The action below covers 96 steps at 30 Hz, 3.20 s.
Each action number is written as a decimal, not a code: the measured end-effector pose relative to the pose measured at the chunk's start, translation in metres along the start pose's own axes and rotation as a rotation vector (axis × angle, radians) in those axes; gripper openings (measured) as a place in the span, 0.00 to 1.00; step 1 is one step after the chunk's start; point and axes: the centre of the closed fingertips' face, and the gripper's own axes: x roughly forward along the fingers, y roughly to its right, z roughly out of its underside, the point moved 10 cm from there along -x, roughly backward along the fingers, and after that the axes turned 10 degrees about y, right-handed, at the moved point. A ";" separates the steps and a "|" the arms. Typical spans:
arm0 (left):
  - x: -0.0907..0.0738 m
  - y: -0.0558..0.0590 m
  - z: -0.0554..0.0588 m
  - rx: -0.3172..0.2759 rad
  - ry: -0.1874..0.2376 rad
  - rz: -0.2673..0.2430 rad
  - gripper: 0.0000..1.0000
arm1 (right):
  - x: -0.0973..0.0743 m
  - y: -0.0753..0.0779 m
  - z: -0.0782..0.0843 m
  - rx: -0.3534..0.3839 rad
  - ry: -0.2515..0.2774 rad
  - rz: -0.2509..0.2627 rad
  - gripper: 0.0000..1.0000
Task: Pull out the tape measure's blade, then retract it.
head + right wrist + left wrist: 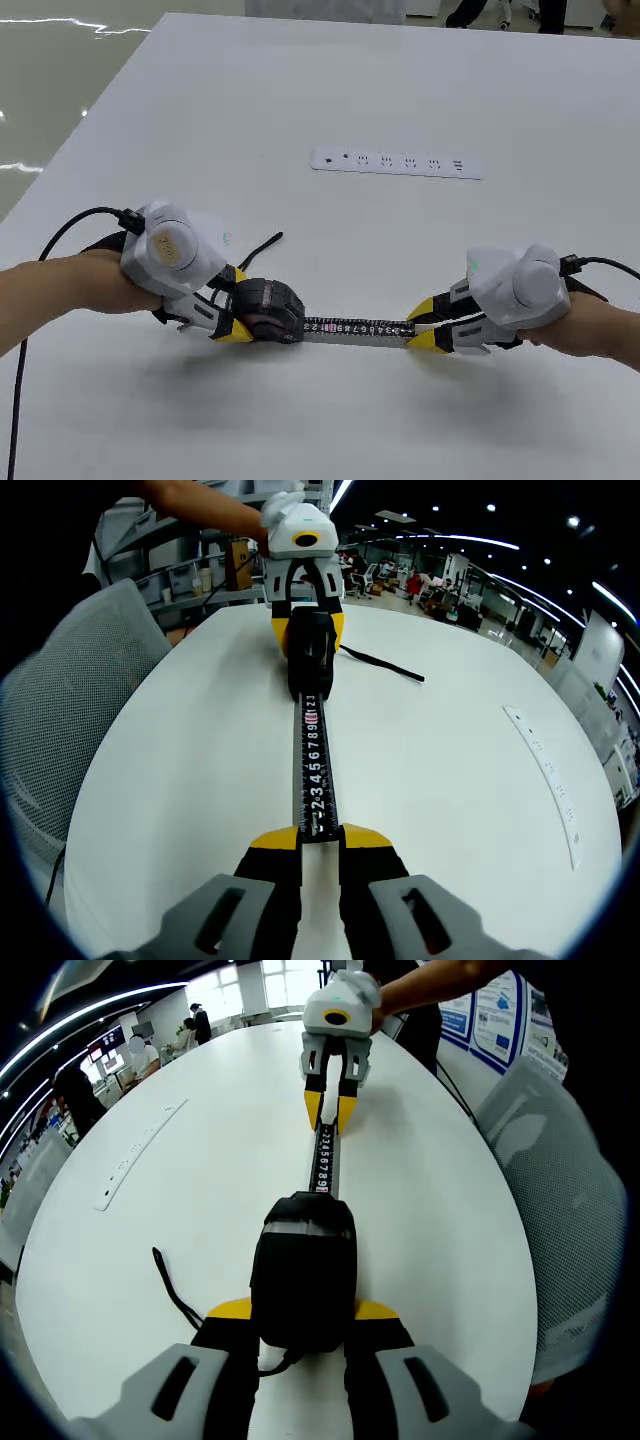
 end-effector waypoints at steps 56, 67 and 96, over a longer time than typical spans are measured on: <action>0.001 0.001 -0.001 -0.004 -0.004 -0.005 0.27 | -0.007 0.002 0.007 -0.010 0.009 0.007 0.12; 0.000 0.001 -0.001 -0.006 -0.005 -0.007 0.27 | -0.009 0.004 0.009 -0.012 0.003 0.009 0.12; 0.000 0.001 -0.001 -0.005 -0.011 -0.008 0.27 | -0.014 0.003 0.011 -0.015 -0.003 0.012 0.12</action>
